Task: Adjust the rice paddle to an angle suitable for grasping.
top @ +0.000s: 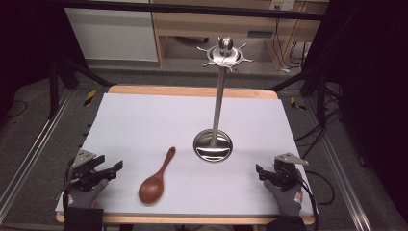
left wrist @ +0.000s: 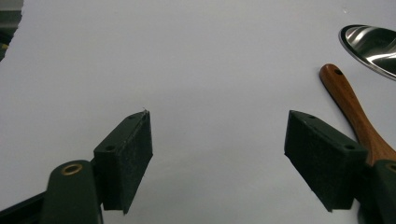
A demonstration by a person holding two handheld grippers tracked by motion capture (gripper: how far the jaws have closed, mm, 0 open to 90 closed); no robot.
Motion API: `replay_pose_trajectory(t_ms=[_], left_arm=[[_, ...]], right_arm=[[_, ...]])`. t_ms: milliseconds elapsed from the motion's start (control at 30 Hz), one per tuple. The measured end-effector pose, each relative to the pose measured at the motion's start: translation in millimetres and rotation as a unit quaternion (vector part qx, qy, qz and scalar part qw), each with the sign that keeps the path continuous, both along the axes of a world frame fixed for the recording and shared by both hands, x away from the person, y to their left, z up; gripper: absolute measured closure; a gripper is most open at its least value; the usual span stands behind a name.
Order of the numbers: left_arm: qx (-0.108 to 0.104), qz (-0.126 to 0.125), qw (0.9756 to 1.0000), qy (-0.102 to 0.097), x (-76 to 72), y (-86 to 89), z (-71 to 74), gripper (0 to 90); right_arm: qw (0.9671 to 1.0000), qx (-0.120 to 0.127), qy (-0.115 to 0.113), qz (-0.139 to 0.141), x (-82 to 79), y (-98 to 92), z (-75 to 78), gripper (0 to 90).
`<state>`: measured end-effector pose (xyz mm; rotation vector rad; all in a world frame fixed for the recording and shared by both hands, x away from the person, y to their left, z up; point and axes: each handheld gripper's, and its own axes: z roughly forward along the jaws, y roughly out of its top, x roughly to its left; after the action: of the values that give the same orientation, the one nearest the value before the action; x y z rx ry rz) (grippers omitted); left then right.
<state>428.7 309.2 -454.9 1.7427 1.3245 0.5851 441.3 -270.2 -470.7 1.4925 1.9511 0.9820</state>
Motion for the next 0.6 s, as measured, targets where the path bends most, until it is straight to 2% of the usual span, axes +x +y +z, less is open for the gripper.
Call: replay_pose_trajectory(t_ms=[67, 300, 600], left_arm=[[-0.002, -0.002, 1.0, -0.001, -0.6, -1.6, 0.9, 23.4], [-0.001, -0.014, 0.9999, 0.001, -1.3, -7.0, 3.1, 25.1], [0.004, -0.031, 0.9995, -0.006, -2.4, -15.5, 9.6, 26.3]], right_arm=[[1.0, 0.007, 0.0, -0.003, -1.0, 1.6, 0.0, 22.1], [1.0, -0.002, -0.005, 0.002, -1.2, 1.6, -0.3, 22.1], [0.9999, -0.008, -0.004, -0.003, -1.6, 2.8, -0.1, 23.4]])
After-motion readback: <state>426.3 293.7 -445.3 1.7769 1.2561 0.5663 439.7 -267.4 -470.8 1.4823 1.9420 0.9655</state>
